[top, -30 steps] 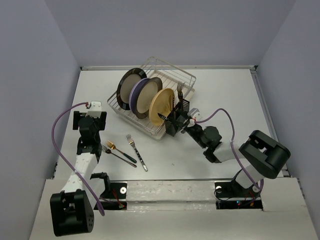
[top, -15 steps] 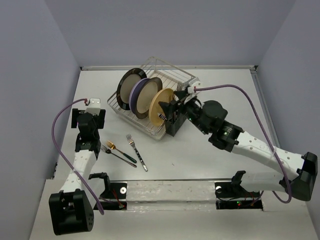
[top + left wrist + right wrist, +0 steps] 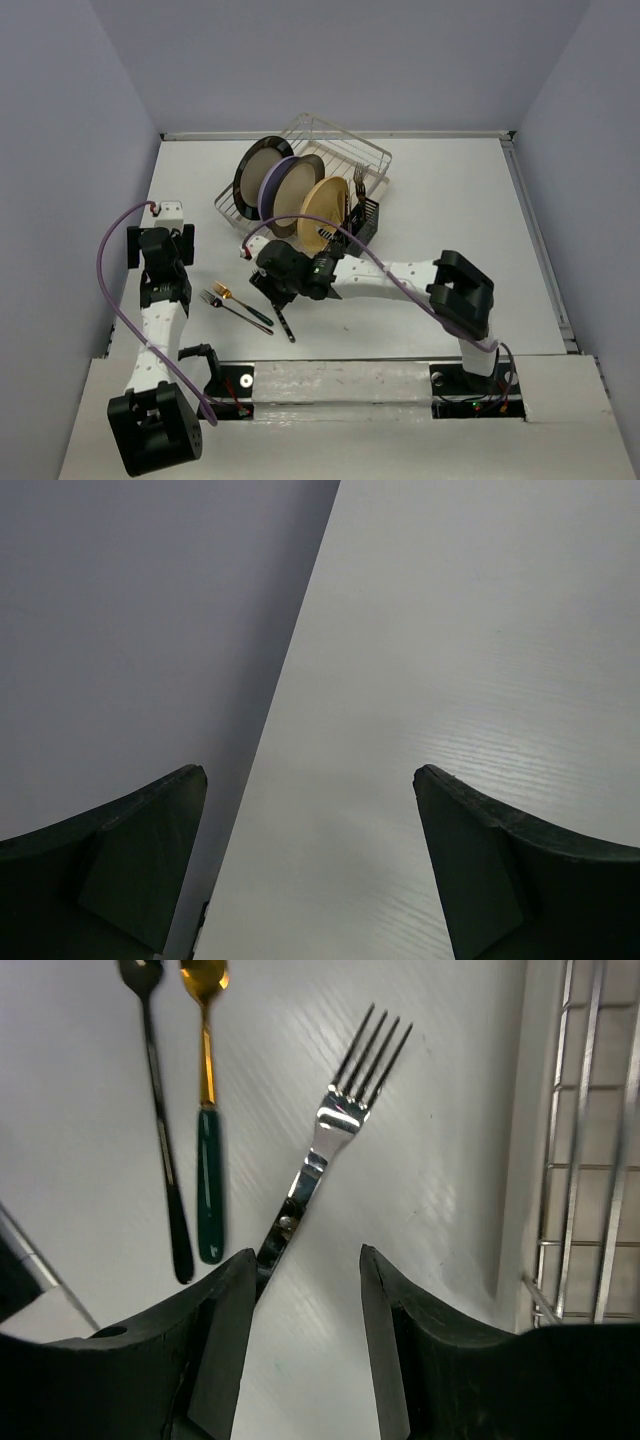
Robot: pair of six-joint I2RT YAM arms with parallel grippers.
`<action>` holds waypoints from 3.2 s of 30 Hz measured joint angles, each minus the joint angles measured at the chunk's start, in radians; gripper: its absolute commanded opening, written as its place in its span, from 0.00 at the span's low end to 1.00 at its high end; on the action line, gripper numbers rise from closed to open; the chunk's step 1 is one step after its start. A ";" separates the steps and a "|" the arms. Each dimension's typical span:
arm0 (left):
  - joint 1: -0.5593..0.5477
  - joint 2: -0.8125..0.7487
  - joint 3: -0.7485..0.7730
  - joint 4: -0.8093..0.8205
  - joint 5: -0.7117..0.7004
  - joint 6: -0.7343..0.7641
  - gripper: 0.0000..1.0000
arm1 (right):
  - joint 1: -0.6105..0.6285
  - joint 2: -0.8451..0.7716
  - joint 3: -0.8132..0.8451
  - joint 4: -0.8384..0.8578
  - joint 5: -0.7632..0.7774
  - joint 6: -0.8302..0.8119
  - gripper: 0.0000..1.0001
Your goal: Sort the eating utensils into containers
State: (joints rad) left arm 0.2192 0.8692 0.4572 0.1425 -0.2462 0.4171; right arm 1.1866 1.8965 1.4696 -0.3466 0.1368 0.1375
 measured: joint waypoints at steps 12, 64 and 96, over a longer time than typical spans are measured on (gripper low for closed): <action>0.000 -0.011 0.000 0.003 0.061 -0.003 0.99 | -0.001 0.265 0.192 -0.148 -0.031 0.046 0.52; 0.000 -0.054 -0.057 0.067 0.093 0.002 0.99 | -0.486 -0.747 -0.626 1.149 -0.066 -0.323 0.00; 0.001 -0.094 -0.051 0.131 0.420 -0.095 0.99 | -0.625 -0.418 -0.842 1.424 -0.256 -0.187 0.10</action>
State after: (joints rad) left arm 0.2199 0.7753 0.4061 0.2733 0.1734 0.3225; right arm 0.5617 1.4784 0.6273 1.0779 -0.1196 -0.0498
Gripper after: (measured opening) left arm 0.989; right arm 0.197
